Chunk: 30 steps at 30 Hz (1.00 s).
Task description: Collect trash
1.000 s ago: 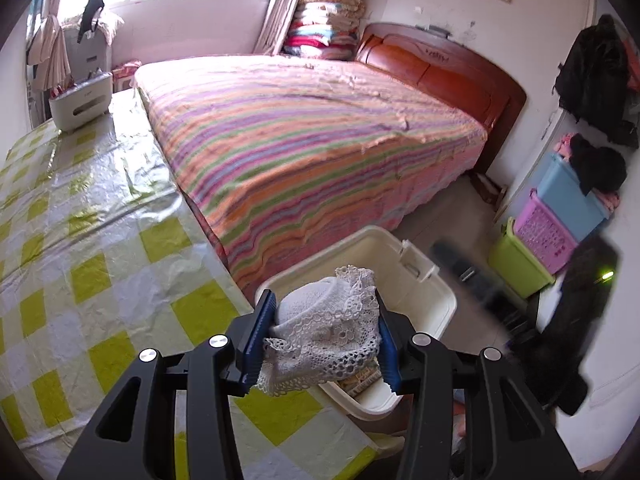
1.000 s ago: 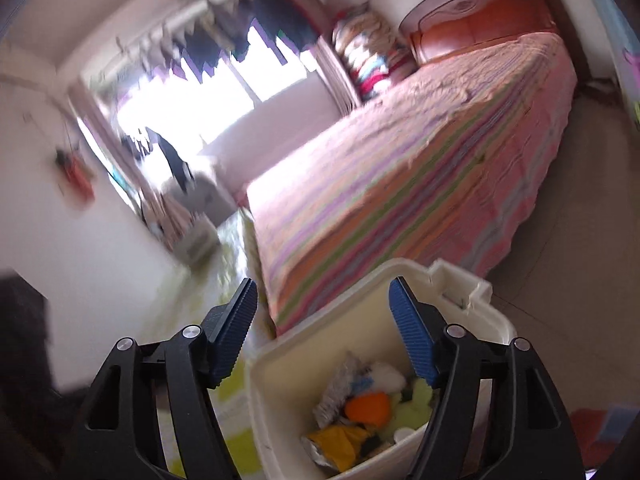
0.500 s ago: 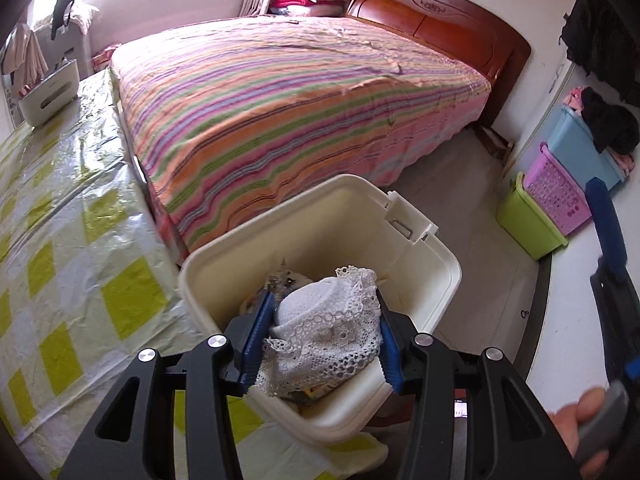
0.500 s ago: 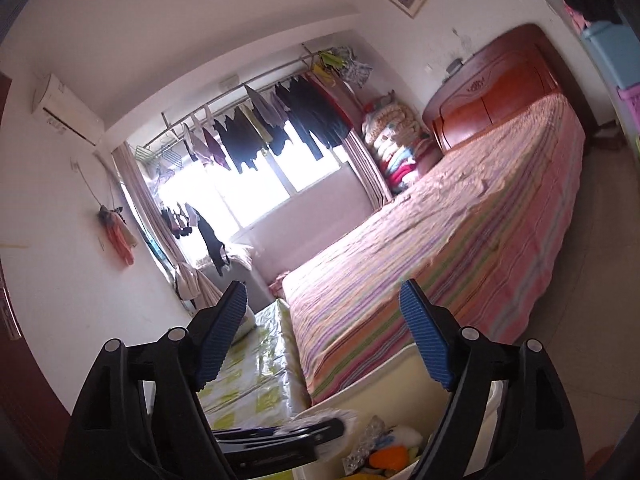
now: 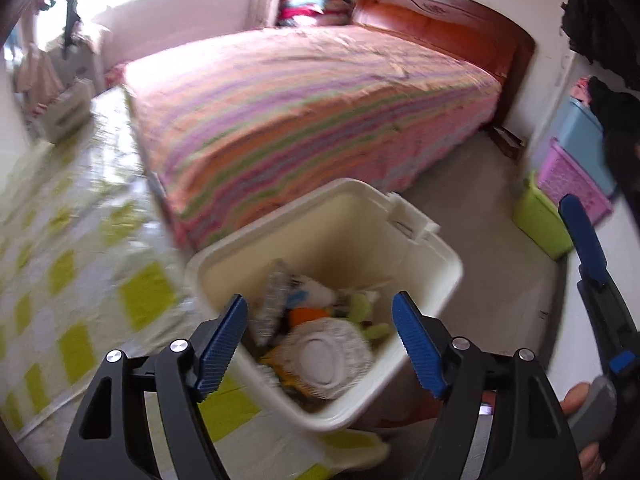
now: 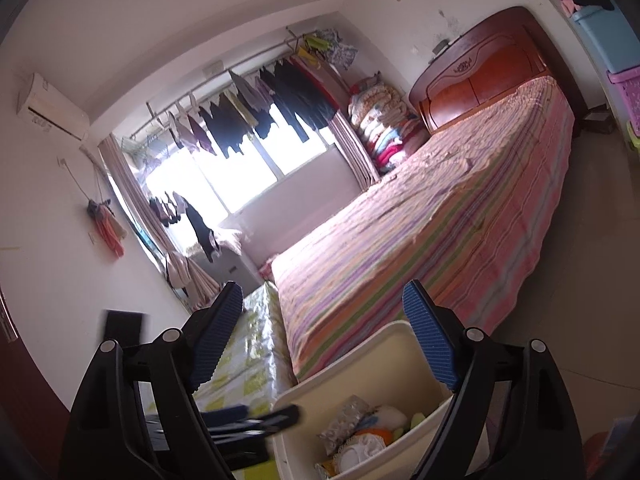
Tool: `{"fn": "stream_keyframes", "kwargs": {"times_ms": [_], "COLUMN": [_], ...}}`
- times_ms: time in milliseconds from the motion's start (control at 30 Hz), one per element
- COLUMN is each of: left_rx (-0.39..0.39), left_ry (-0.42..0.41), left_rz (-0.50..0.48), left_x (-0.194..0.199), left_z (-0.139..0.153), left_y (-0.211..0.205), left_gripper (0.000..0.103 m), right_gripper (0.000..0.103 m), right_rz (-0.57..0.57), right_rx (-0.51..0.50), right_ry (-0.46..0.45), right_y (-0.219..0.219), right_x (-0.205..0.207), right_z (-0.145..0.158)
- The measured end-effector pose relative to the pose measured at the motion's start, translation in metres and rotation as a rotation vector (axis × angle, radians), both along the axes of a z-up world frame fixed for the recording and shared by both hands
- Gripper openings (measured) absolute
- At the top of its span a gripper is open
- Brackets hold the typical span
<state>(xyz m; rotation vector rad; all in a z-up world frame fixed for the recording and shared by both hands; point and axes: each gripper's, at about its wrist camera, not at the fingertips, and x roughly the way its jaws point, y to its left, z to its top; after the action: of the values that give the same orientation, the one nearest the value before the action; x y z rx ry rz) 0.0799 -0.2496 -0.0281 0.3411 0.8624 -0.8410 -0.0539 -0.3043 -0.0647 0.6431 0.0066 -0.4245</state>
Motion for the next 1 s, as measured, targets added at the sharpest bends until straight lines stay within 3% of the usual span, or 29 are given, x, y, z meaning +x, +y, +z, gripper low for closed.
{"fn": "stream_keyframes", "kwargs": {"times_ms": [267,400,700,1000], "left_rx": [0.017,0.031,-0.002,-0.011], "left_ry": [-0.193,-0.243,-0.280,-0.269], "left_rz": [0.183,0.229,0.303,0.337], "left_x": [-0.013,-0.021,-0.046,-0.055], "left_z": [0.021,0.022,0.027,0.022], "left_y": [0.062,0.088,0.145,0.178], "left_gripper": [0.073,0.075,0.077,0.077], "right_gripper": [0.084,0.084,0.085,0.085], "right_rz": [0.054,0.098,0.196,0.210], "right_rx": [-0.066,-0.142,-0.222,-0.229], "right_ry": [0.122,0.197,0.325,0.368], "right_y": [0.034,0.065,0.123,0.130], "right_x": [0.029,0.033,0.031,0.015], "right_z": [-0.005,-0.002,-0.010,0.002]}}
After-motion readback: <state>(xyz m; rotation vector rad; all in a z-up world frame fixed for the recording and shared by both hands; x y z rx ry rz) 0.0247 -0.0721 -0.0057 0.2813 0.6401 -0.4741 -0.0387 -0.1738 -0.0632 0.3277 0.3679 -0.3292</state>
